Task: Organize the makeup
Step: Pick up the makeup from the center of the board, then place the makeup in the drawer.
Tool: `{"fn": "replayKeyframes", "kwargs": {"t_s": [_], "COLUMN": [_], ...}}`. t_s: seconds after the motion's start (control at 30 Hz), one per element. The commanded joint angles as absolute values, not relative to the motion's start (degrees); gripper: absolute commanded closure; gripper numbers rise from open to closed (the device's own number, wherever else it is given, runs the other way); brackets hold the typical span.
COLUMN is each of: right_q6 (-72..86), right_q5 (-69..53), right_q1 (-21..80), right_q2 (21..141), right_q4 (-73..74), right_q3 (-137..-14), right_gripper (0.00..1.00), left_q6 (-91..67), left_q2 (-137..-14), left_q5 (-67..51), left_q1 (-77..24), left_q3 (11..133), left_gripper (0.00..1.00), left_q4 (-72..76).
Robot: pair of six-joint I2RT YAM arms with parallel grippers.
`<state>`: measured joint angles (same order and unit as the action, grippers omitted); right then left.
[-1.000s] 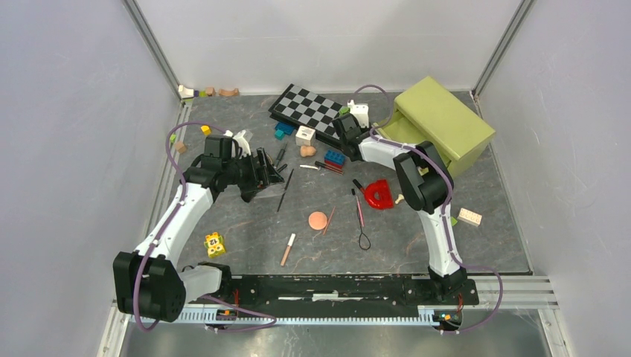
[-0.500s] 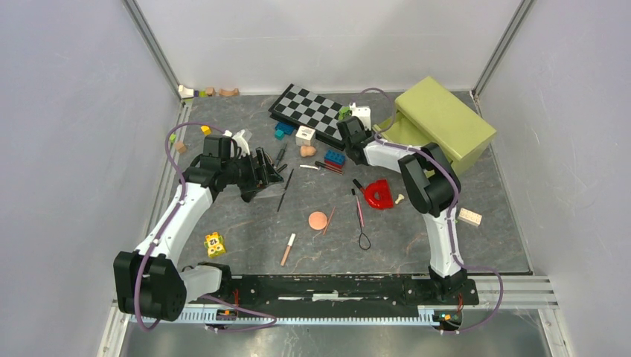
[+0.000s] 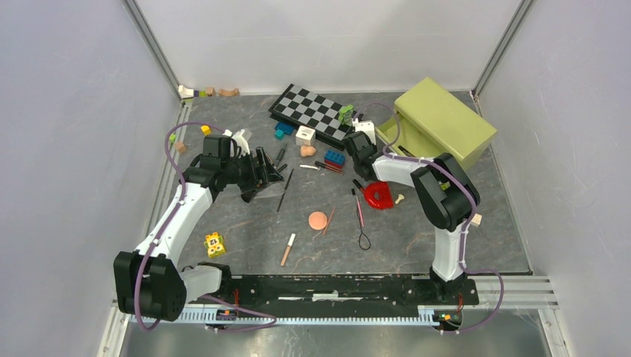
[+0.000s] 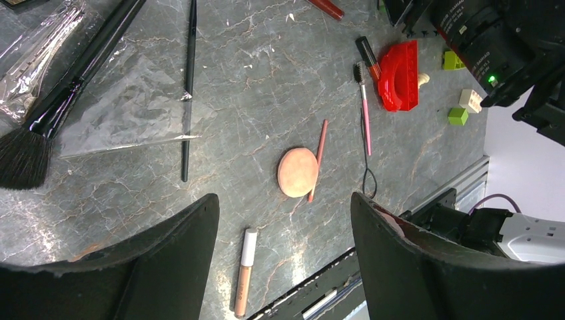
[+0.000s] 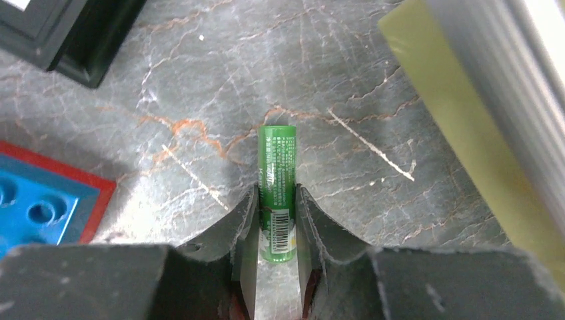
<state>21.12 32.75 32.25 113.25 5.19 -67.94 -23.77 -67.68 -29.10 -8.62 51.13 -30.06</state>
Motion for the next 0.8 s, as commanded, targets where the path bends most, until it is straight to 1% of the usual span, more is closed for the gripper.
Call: {"fn": "replayKeyframes", "kwargs": {"t_s": [0.0,0.1,0.27,0.5,0.77], "right_q6": [19.4,18.5,16.4,15.6,15.0], "right_q5": [26.9,22.8,17.6,16.4,12.2], "right_q1": [34.0,34.1,34.1,33.6,31.8], "right_q2": [111.7,110.7,112.3,113.3,114.3], "right_q4": [10.4,10.2,14.7,18.1,17.9], "right_q3": [-64.4,-63.3,-66.3,-68.2,-68.3], "right_gripper": [0.71,0.68,0.63,0.54,0.49], "left_q6": [-24.2,-24.2,-24.2,-24.1,-24.1], "left_q2": [-67.0,-66.8,-66.7,-67.0,-66.7], "left_q5": [-30.1,-30.0,-29.8,-29.4,-29.2], "left_q1": [-8.2,-8.2,-8.2,-8.2,-8.2], "left_q3": [50.9,50.8,50.8,50.8,50.8], "left_gripper": [0.21,0.21,0.22,0.22,0.22], "left_q4": [-28.5,-28.5,-28.5,-28.5,-28.5]}}
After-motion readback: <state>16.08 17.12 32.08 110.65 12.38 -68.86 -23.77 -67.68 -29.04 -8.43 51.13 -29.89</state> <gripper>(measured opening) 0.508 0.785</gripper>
